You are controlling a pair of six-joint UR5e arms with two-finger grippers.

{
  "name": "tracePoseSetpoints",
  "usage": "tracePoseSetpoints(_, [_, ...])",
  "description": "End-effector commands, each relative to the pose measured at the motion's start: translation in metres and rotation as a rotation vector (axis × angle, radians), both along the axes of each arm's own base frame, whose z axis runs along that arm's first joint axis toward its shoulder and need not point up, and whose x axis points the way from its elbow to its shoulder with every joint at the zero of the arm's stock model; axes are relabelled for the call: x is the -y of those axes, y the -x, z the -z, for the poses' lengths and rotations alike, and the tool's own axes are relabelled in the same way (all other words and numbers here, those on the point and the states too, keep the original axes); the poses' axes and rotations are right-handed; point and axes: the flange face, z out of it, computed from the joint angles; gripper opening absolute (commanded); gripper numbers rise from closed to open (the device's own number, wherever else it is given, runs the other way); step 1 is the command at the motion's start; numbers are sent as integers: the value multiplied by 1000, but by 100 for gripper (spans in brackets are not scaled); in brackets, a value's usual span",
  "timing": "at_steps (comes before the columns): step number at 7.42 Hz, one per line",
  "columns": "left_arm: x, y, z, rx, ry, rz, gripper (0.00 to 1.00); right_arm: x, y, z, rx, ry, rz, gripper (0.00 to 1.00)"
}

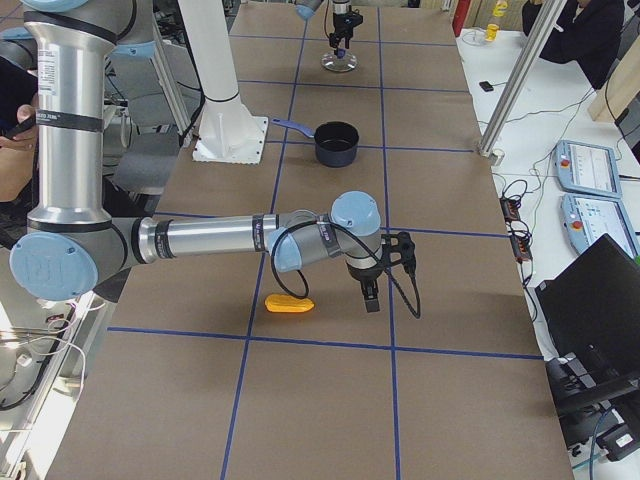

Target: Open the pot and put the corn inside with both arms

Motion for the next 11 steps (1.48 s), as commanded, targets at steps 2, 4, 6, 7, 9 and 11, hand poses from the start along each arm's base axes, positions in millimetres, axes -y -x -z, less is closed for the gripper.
tracePoseSetpoints(2, [46, 95, 15, -29, 108, 150, 99, 0, 1, 2, 4, 1, -1, 100])
tracePoseSetpoints(4, [56, 174, 2, -10, 160, 135, 99, 0, 5, 14, 20, 2, -20, 100])
tracePoseSetpoints(6, [67, 259, -1, 11, 435, 293, 99, 0, 29, 25, 49, 16, -40, 100])
tracePoseSetpoints(7, [62, 262, -10, 18, 477, 299, 99, -5, 54, 36, 78, 37, -60, 100])
tracePoseSetpoints(9, [41, 263, -25, 15, 396, 310, 99, -56, 95, 36, 53, 72, -113, 100])
tracePoseSetpoints(11, [35, 263, -27, 9, 372, 309, 99, -123, 97, -1, 33, 78, -142, 100])
